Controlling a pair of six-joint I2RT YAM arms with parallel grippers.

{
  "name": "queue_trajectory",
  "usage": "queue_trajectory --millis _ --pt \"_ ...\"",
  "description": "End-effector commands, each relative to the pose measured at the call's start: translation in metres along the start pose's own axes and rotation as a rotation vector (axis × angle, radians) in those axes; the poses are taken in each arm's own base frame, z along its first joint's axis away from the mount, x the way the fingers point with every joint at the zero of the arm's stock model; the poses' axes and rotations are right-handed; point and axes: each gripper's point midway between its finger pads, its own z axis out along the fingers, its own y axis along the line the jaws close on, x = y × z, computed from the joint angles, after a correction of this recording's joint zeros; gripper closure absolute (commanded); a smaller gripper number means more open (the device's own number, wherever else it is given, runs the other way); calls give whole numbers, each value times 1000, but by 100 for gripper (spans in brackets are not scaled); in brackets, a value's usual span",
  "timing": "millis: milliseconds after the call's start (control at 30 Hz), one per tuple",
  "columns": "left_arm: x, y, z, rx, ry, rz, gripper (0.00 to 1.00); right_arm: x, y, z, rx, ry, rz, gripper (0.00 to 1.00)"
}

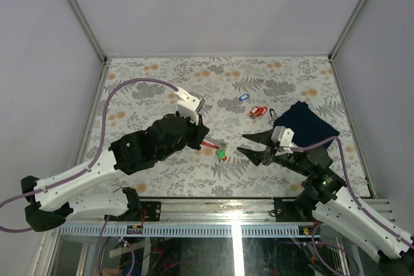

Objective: Put the keys on the keyring

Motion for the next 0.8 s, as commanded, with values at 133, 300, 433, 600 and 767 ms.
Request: queue_trajectory --millis 133,300,433,600,767 --pt "-46 -8 -4 0 -137 -100 100 -63 -11 5 41 -156 -114 46" --pt "-59 -6 -7 -17 -178 -138 100 -76 -23 9 125 -110 83 47" --pt "-67 -7 -10 -15 -208 -158 100 -83 -35 8 209 -114 166 48" --pt "-72 -7 -12 -17 -220 -173 100 -93 -41 6 259 -129 250 49" --pt "-80 -5 -16 -27 -248 -209 100 -92 -49 5 330 -105 386 58"
